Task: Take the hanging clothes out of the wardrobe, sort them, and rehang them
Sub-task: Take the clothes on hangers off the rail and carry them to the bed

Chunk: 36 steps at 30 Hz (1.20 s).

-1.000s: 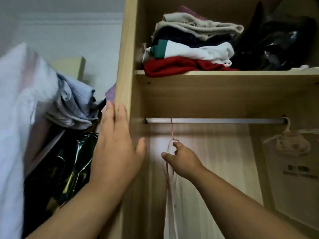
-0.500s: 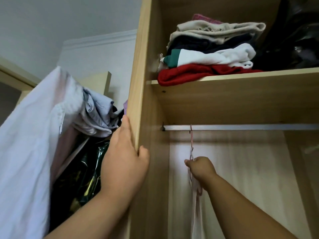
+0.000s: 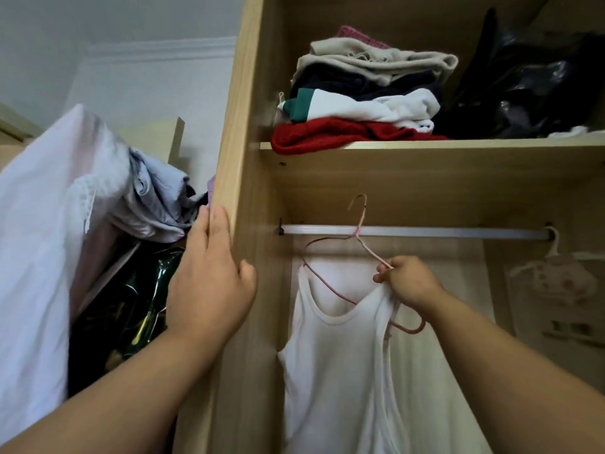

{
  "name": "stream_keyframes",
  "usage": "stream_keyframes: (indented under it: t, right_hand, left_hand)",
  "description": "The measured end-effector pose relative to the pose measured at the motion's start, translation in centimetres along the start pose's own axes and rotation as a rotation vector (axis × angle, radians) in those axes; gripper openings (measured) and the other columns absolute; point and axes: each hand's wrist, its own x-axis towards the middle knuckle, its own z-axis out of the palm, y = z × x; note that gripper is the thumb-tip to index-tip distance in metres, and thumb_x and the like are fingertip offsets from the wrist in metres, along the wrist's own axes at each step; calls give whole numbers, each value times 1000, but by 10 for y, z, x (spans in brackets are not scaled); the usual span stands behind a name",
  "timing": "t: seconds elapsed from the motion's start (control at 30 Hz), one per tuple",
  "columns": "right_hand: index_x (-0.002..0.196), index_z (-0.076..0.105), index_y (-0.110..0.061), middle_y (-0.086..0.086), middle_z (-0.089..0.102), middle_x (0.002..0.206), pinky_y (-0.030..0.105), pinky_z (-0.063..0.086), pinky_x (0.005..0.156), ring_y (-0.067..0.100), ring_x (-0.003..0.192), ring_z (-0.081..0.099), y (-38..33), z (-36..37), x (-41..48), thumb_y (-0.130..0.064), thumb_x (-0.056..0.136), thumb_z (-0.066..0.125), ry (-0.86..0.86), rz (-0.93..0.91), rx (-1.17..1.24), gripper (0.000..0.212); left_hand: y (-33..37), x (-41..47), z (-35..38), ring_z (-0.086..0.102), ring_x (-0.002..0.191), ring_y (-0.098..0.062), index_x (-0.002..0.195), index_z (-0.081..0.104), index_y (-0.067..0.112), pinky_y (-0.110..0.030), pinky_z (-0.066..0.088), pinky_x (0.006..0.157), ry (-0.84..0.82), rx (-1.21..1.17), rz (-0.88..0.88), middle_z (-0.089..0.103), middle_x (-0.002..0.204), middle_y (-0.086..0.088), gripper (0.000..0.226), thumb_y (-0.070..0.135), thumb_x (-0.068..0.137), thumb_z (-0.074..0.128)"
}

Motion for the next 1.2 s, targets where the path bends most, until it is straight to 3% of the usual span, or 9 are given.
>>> stream_keyframes:
  t: [0.2,0.37,0.57,0.7,0.8,0.9,0.97,1.1,1.2]
  right_hand:
    - [79,65,-13,-1,70,82,33,48,74,19,86,65,31,-76,-63,-10,94,48,-2,15,-43,24]
    - [84,69,-4,3,69,74,17,45,54,2,60,63,68,-141,-144,-12,97,48,-29,132,49,26]
    - [78,73,-13,4,73,82,20,47,70,17,79,67,113,-213,-254,-11,93,55,-43,209,-110,23]
    - [83,72,-17,7,74,85,25,53,81,19,88,70,124,-253,-334,-6,92,55,-39,353,-111,23]
    - [82,74,-19,8,75,86,23,54,82,17,89,71,121,-287,-398,-3,90,56,43,488,-133,26]
    - [78,75,-13,9,75,86,19,54,76,14,85,71,103,-313,-455,-12,80,63,184,587,-175,13]
    - [81,76,-11,9,75,86,17,53,75,13,83,70,85,-324,-485,-18,76,61,252,624,-242,18]
    - [72,78,-15,7,75,79,11,50,68,7,75,69,55,-338,-525,0,80,57,447,712,-298,27]
    - [82,75,-8,10,75,81,10,50,68,8,76,70,40,-341,-547,1,80,58,558,817,-381,19]
  left_hand:
    - [27,-17,6,9,146,-27,149,23,17,-51,16,114,-81,203,167,17,157,-10,82,32,78,62]
    - [85,-55,47,12,146,-19,146,31,29,-49,17,115,-451,-112,289,21,157,4,63,38,88,56]
    - [154,-140,116,13,146,-18,148,24,29,-47,21,115,-866,-373,294,17,158,3,58,42,95,42]
    - [201,-211,137,28,140,-20,143,35,29,-47,28,110,-1053,-557,423,34,151,3,46,39,99,35]
    - [243,-262,134,47,124,-19,132,51,25,-37,38,103,-1110,-817,438,50,135,0,35,29,99,40]
    - [283,-305,127,48,120,-16,130,53,24,-25,36,92,-1218,-1037,425,49,132,-1,32,24,99,43]
    - [308,-330,121,43,127,-19,134,48,27,-27,33,94,-1307,-1149,344,41,139,-1,37,23,98,46]
    - [358,-378,117,38,132,-26,142,37,23,-30,30,103,-1458,-1270,261,33,146,-9,54,19,92,57]
    - [395,-403,117,46,126,-27,145,31,26,-32,37,94,-1639,-1307,276,38,146,-8,56,27,94,53]
